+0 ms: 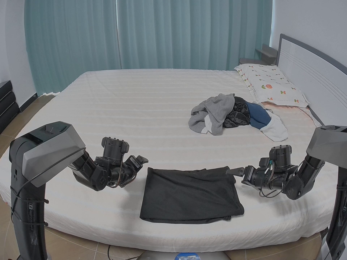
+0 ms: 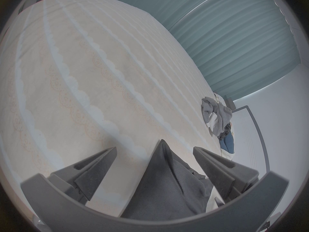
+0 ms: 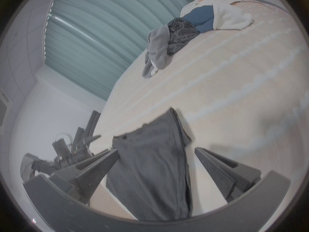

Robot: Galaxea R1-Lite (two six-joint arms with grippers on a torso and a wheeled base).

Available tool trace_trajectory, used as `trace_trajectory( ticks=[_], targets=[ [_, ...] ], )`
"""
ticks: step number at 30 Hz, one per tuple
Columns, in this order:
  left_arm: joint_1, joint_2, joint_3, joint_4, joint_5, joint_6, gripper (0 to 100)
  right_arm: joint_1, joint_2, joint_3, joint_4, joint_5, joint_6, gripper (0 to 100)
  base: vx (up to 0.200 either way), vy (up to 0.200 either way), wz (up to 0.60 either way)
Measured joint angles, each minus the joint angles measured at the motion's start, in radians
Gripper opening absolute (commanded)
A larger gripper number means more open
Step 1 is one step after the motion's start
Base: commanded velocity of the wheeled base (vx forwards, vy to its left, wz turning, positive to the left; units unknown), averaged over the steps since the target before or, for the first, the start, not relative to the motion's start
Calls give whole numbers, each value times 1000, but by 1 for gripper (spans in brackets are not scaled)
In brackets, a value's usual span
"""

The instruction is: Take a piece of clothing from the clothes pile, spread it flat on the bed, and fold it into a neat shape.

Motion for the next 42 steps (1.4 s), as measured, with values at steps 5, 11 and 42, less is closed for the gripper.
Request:
trace_trajectory(
  ticks=[5, 11, 42],
  targets=[
    [0, 0, -6, 1, 0, 0, 100, 4, 64, -129, 1, -13, 64, 100, 0, 0, 0],
    [0, 0, -8, 1, 0, 0, 100, 15, 126, -212, -3, -22, 82, 100, 0, 0, 0],
    [0, 0, -11, 1, 0, 0, 100, 25, 216, -317, 33, -25, 67, 0, 0, 0, 0]
  ],
)
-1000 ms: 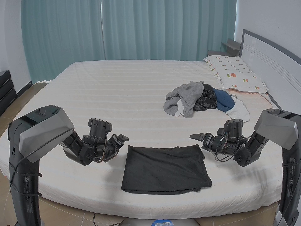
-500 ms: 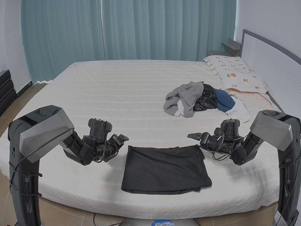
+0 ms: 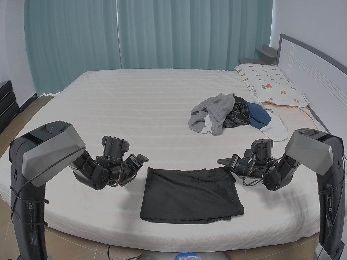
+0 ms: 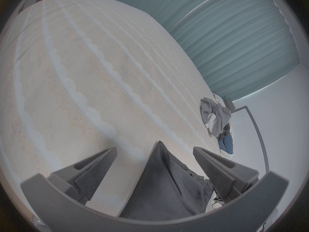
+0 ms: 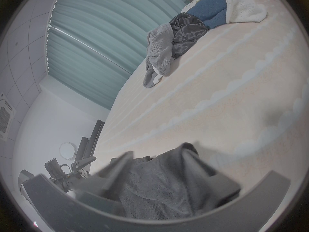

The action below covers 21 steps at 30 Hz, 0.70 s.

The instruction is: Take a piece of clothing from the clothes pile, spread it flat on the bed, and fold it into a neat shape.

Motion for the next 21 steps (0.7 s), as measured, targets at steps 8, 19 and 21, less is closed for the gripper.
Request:
trace_trajectory(
  ticks=[8, 19, 21],
  targets=[
    [0, 0, 0, -1, 1, 0, 100, -28, 9, -3, -3, -5, -17, 0, 0, 0, 0],
    [0, 0, 0, -1, 2, 0, 100, -48, 8, -25, -3, -39, -11, 0, 0, 0, 0],
    [0, 0, 0, -1, 2, 0, 100, -53, 9, -26, -3, -40, -9, 0, 0, 0, 0]
  ],
)
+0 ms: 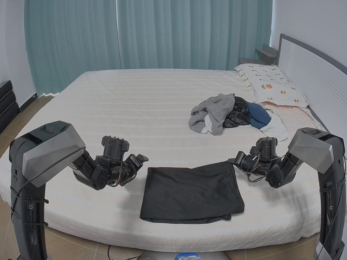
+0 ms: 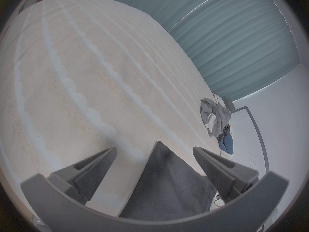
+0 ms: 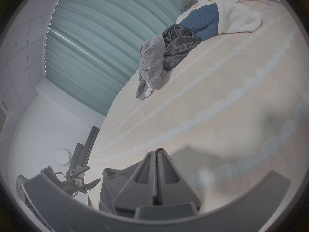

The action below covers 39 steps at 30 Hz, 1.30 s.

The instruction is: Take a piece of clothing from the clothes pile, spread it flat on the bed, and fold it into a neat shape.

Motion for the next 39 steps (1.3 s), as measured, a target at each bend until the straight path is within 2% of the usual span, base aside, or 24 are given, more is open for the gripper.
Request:
trace_trajectory(
  ticks=[30, 31, 39],
  targets=[
    [-1, 0, 0, 1, 1, 0, 100, -32, 46, -3, 5, 0, -1, 0, 0, 0, 0],
    [-1, 0, 0, 1, 1, 0, 100, -32, 46, -2, 4, 0, -1, 100, 0, 0, 0],
    [0, 0, 0, 1, 1, 0, 100, -37, 22, 24, -2, 5, 5, 100, 0, 0, 0]
  ],
)
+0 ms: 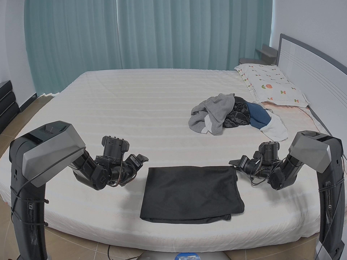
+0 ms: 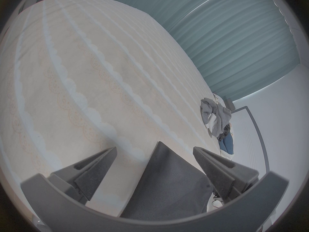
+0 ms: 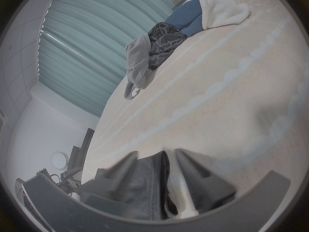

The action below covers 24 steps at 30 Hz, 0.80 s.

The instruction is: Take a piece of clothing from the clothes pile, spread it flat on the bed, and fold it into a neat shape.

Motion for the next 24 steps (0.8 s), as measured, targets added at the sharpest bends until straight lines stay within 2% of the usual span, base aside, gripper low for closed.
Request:
trace_trajectory(
  ticks=[8, 23, 24],
  targets=[
    [0, 0, -1, 0, 0, 0, 100, 1, -104, 146, -2, 10, 30, 100, 0, 0, 0],
    [0, 0, 0, 0, 0, 0, 100, 50, -310, 606, -46, 13, 39, 100, 0, 0, 0],
    [0, 0, 0, 0, 0, 0, 100, 60, -316, 628, -59, 14, 42, 0, 0, 0, 0]
  ],
)
